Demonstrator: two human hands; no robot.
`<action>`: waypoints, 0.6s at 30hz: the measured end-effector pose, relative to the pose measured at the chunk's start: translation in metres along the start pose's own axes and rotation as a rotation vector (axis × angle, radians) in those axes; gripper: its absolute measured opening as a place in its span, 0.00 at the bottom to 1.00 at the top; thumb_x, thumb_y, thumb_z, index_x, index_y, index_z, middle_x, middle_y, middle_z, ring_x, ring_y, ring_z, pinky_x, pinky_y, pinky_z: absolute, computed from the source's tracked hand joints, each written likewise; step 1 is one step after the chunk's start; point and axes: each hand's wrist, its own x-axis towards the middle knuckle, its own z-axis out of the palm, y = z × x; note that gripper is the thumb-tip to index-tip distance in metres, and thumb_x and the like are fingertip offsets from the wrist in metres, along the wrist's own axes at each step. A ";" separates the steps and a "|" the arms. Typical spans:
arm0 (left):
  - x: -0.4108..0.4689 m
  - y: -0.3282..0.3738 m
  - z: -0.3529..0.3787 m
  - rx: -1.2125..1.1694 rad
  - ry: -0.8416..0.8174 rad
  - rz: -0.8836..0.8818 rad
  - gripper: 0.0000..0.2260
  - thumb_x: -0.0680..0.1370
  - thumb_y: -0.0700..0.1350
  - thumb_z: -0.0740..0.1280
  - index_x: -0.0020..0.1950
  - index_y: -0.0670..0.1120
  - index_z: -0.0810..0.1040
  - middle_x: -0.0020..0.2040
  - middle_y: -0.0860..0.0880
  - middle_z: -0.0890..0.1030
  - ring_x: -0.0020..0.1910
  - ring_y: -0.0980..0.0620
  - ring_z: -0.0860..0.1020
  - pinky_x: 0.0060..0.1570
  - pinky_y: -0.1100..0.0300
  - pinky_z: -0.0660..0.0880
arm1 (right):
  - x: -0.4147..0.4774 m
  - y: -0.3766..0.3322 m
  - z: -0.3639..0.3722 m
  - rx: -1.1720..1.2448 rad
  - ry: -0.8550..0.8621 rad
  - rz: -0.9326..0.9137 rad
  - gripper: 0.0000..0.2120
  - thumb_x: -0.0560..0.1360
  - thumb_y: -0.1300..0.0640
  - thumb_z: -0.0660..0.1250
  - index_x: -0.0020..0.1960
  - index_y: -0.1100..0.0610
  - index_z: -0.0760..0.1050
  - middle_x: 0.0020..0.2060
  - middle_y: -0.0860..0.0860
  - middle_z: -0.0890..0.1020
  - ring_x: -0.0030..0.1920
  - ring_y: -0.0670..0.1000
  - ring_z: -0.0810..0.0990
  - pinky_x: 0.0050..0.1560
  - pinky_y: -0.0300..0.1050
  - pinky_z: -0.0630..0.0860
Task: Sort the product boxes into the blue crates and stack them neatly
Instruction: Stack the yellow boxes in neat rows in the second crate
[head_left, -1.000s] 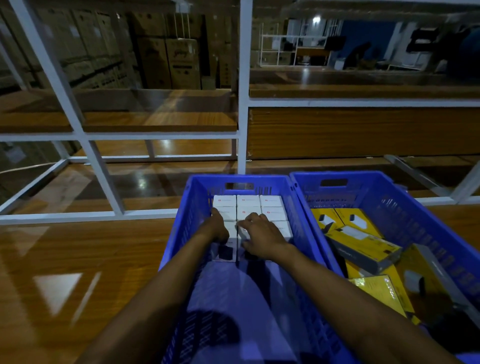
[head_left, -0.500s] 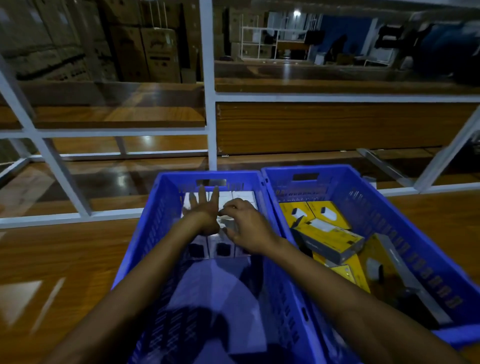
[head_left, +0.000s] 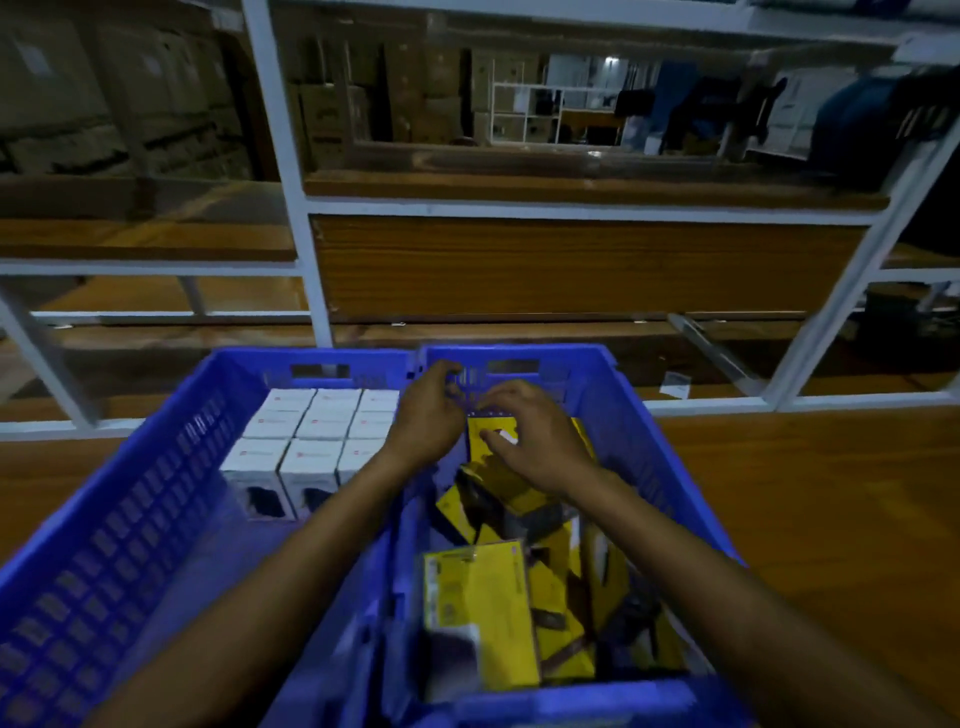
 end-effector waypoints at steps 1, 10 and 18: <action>0.000 0.005 0.011 -0.007 0.030 -0.047 0.21 0.73 0.30 0.62 0.65 0.40 0.74 0.50 0.41 0.81 0.50 0.41 0.79 0.46 0.55 0.73 | -0.006 0.015 -0.009 0.002 -0.012 0.018 0.14 0.74 0.54 0.71 0.59 0.53 0.80 0.58 0.51 0.78 0.59 0.54 0.77 0.56 0.52 0.77; -0.023 0.003 0.064 0.120 -0.050 -0.372 0.16 0.75 0.39 0.70 0.61 0.37 0.75 0.52 0.40 0.78 0.55 0.41 0.79 0.43 0.60 0.66 | -0.029 0.091 -0.025 0.110 -0.210 0.292 0.19 0.73 0.49 0.73 0.61 0.53 0.79 0.61 0.54 0.79 0.59 0.56 0.79 0.57 0.49 0.76; -0.022 -0.001 0.075 0.058 -0.171 -0.555 0.16 0.75 0.31 0.61 0.30 0.43 0.65 0.28 0.45 0.66 0.25 0.50 0.67 0.22 0.66 0.61 | -0.025 0.110 -0.003 0.141 -0.489 0.518 0.27 0.75 0.44 0.71 0.69 0.55 0.72 0.68 0.56 0.76 0.64 0.56 0.77 0.56 0.45 0.74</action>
